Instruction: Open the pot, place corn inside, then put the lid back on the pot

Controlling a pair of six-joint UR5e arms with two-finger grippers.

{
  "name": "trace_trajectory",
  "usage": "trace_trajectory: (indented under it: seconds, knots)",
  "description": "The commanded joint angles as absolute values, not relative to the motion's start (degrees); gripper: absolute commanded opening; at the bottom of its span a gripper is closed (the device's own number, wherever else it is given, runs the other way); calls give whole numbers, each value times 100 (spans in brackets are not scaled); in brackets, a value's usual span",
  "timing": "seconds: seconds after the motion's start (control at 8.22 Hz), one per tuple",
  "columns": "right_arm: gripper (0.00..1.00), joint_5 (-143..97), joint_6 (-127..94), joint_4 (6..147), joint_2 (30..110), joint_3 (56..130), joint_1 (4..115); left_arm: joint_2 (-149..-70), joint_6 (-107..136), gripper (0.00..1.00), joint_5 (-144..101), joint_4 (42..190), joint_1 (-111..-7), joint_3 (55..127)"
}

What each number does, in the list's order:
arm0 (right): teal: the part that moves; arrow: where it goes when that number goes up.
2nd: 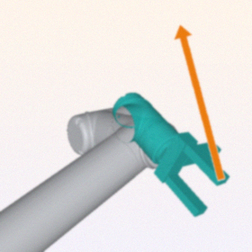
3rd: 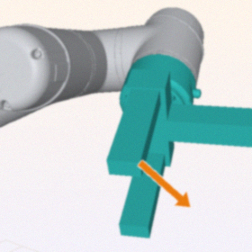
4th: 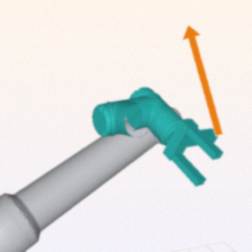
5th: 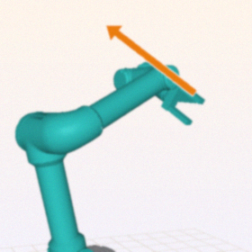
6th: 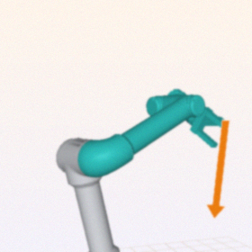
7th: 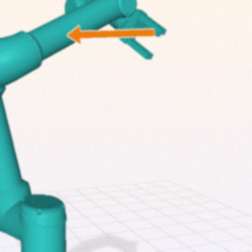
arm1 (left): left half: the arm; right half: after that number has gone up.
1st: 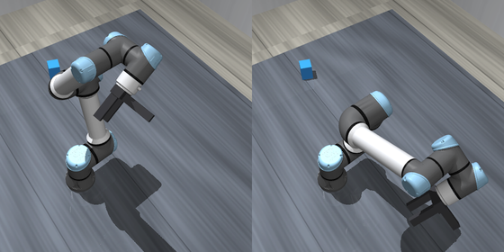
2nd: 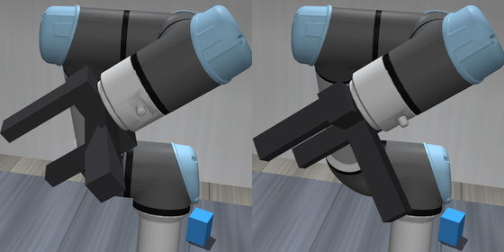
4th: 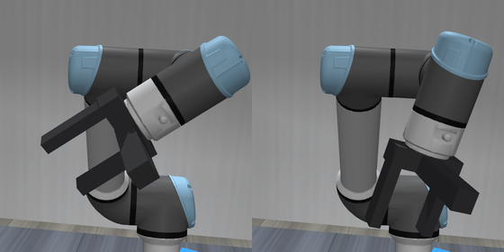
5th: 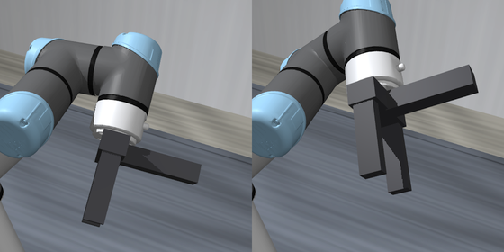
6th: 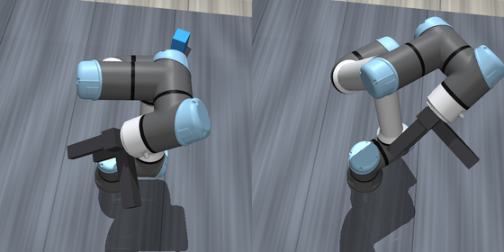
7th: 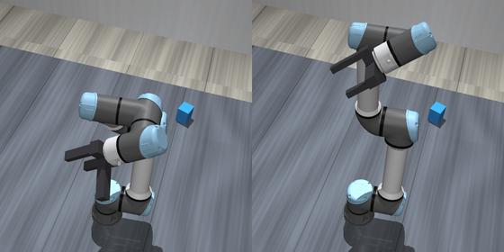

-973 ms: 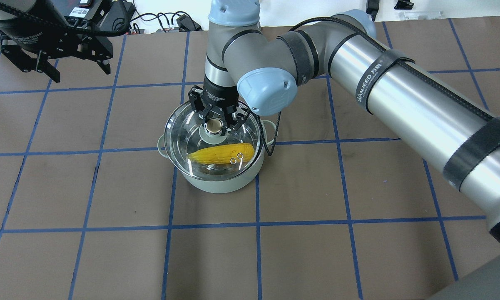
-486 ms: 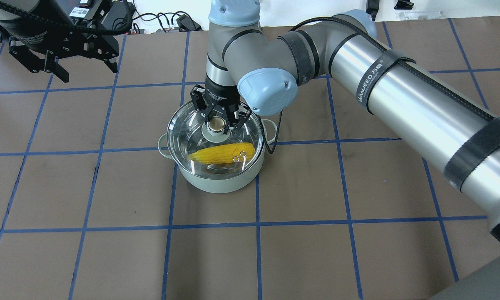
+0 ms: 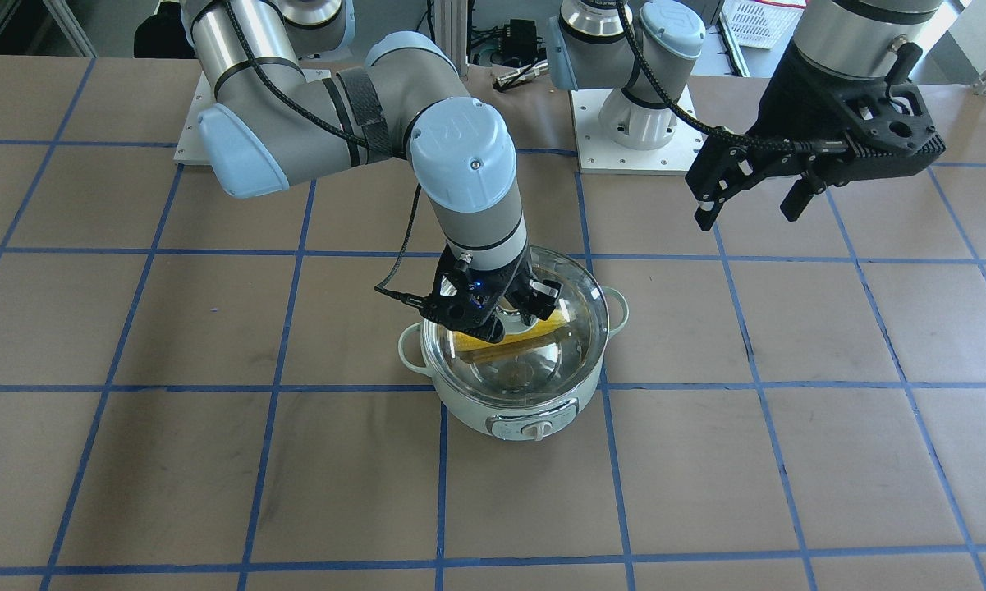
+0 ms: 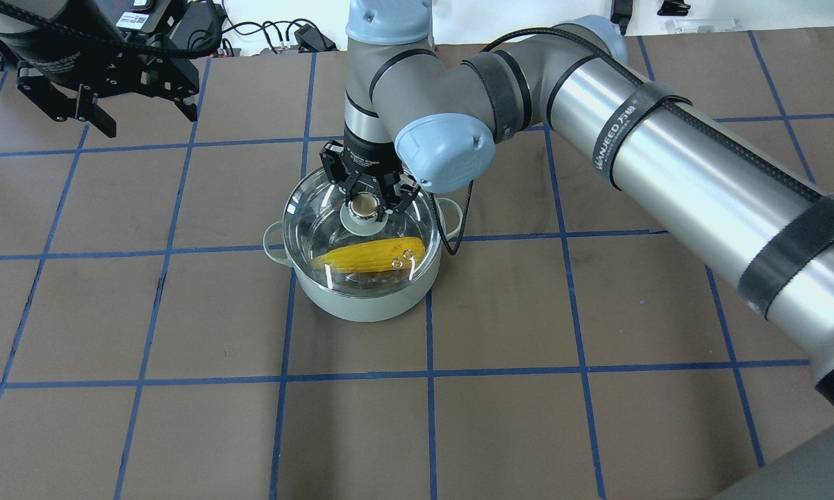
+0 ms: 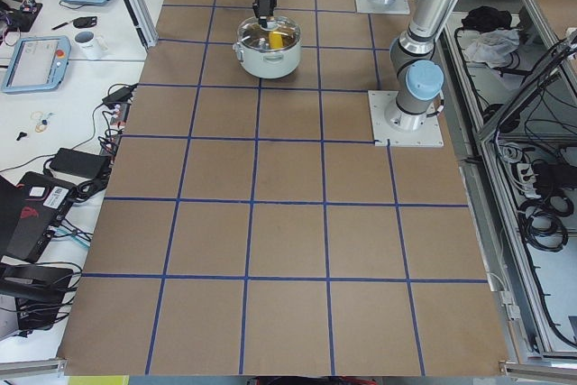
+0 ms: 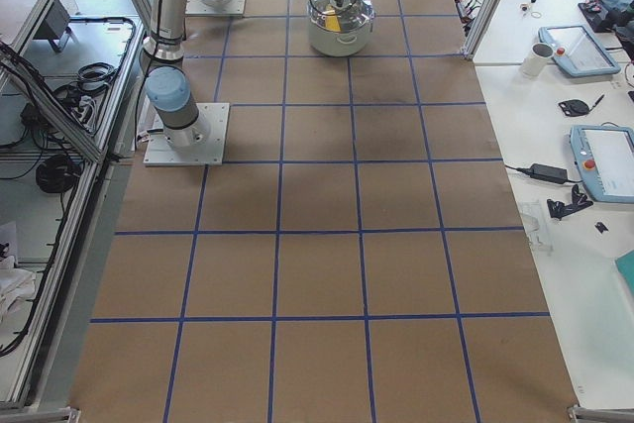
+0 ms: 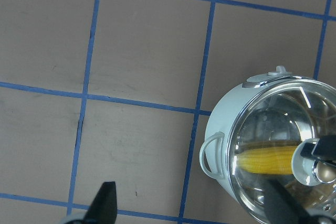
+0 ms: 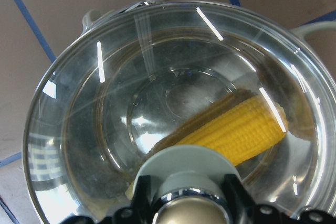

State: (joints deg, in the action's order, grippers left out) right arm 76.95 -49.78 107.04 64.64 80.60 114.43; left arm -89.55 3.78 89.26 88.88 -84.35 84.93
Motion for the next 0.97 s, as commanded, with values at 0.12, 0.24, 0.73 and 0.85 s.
trace_trajectory:
  seconds: [0.12, 0.24, 0.73, 0.85]
  knots:
    - [100, 7611, -5212, 11001, 6451, 8068, 11443, -8956, 378, 100, 8921, 8886, -8429, 8490]
    - [100, 7603, -5168, 11021, 6469, 8068, 11443, -8956, 378, 100, 8921, 8886, -8437, 8490]
    - [100, 7673, -3716, 10104, 7309, 7946, 10727, -8947, 378, 100, 8921, 8886, -8429, 8490]
    - [100, 7708, -2987, 9664, 7591, 7945, 10314, -8956, 378, 100, 8938, 8886, -8437, 8490]
